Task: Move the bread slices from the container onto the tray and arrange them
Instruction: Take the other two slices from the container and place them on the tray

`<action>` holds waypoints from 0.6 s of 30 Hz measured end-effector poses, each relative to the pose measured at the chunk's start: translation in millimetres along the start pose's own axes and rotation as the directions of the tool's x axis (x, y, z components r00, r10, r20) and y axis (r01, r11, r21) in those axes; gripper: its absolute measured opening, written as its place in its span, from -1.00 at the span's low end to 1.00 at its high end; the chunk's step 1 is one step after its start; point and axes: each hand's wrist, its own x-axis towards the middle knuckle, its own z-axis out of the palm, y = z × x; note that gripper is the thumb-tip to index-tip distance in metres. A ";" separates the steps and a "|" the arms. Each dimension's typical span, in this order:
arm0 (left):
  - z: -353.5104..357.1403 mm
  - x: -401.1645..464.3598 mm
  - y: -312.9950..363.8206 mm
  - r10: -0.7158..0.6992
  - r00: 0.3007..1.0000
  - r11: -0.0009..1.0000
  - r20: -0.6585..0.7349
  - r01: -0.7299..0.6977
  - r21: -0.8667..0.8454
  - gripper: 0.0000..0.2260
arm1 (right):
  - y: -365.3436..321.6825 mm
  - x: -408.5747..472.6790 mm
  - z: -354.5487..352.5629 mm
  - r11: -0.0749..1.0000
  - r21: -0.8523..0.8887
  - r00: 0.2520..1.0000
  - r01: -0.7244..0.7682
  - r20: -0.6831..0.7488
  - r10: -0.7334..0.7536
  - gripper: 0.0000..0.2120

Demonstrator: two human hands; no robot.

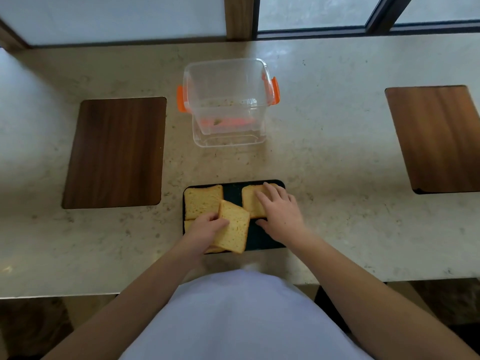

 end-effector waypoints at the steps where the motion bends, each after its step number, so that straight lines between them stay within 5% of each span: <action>1: 0.5 1.1 0.0 -0.006 1.000 1.000 -0.006 0.005 -0.011 -0.63 | 2.8 4.0 -0.5 1.000 -0.023 1.000 0.010 0.019 -0.010 -0.24; 9: 0.4 8.3 0.2 -0.011 1.000 0.998 -0.022 0.010 -0.059 -0.67 | 18.6 15.5 -6.3 0.989 -0.145 0.999 0.030 0.026 -0.026 -0.27; 18: 5.6 11.1 -3.0 -0.024 1.000 0.999 0.005 0.024 -0.036 -0.79 | 7.6 10.6 -9.7 0.997 -0.066 0.998 -0.046 0.031 0.048 -0.30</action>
